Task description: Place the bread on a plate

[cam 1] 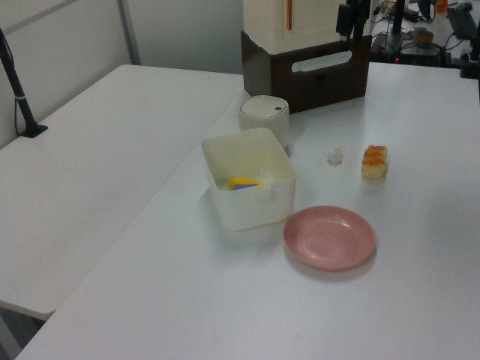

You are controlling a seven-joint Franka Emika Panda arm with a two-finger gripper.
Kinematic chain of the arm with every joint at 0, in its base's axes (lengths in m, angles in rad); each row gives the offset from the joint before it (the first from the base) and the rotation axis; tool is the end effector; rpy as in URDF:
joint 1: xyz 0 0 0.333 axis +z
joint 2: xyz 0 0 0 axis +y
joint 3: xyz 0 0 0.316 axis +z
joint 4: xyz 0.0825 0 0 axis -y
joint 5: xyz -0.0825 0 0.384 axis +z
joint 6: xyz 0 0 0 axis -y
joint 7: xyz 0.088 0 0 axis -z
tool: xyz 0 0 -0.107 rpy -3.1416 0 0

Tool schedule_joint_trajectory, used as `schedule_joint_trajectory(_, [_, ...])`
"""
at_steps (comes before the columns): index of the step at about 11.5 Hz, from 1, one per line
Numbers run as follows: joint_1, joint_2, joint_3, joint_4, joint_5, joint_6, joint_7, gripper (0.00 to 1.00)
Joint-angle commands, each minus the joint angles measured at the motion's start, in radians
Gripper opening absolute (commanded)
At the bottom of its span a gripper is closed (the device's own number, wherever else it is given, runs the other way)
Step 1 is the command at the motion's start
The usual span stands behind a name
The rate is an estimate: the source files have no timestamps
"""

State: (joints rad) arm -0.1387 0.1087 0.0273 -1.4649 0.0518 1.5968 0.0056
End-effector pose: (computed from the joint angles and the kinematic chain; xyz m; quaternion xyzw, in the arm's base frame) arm 0.5878 -0.0612 0.6149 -0.9978 0.0589 -0.0130 0.0267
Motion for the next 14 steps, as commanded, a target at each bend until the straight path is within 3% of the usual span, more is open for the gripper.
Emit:
schedule_joint_trajectory(1, [0.011, -0.012, -0.017, -0.003, -0.021, 0.022, -0.002, 1.0])
schedule_joint_trajectory(14, [-0.01, -0.017, -0.001, -0.014, -0.015, 0.015, -0.088, 1.0])
